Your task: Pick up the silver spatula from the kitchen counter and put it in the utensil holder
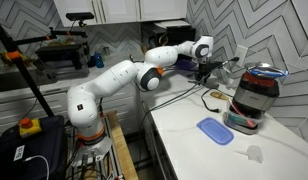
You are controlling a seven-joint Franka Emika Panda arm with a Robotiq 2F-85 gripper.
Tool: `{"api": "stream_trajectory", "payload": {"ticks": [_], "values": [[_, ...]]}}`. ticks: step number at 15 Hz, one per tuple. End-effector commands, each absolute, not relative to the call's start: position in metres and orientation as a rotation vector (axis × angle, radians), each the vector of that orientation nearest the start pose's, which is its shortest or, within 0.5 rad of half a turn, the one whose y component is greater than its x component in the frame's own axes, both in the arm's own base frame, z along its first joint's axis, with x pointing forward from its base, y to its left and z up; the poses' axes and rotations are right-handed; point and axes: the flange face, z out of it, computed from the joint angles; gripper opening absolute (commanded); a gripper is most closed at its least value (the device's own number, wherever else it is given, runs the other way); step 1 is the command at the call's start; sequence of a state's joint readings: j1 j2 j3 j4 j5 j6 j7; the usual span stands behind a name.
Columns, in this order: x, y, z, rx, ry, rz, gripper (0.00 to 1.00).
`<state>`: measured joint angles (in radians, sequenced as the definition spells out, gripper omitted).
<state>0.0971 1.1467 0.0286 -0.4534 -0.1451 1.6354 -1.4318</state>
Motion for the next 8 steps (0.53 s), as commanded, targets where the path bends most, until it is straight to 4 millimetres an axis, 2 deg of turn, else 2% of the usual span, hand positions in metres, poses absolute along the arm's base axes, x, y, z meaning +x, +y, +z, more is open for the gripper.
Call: {"api": "stream_trajectory", "payload": {"ticks": [1,2,4,8], "values": [[0.797,0.067,0.359,-2.273,-2.291,0.037,0.93],[0.797,0.067,0.358,-2.229,-2.326,0.028,0.99],[0.798,0.065,0.357,-2.099,-2.453,0.037,1.0],[0.799,0.05,0.361,-1.867,-2.638,0.064,1.0]]}}
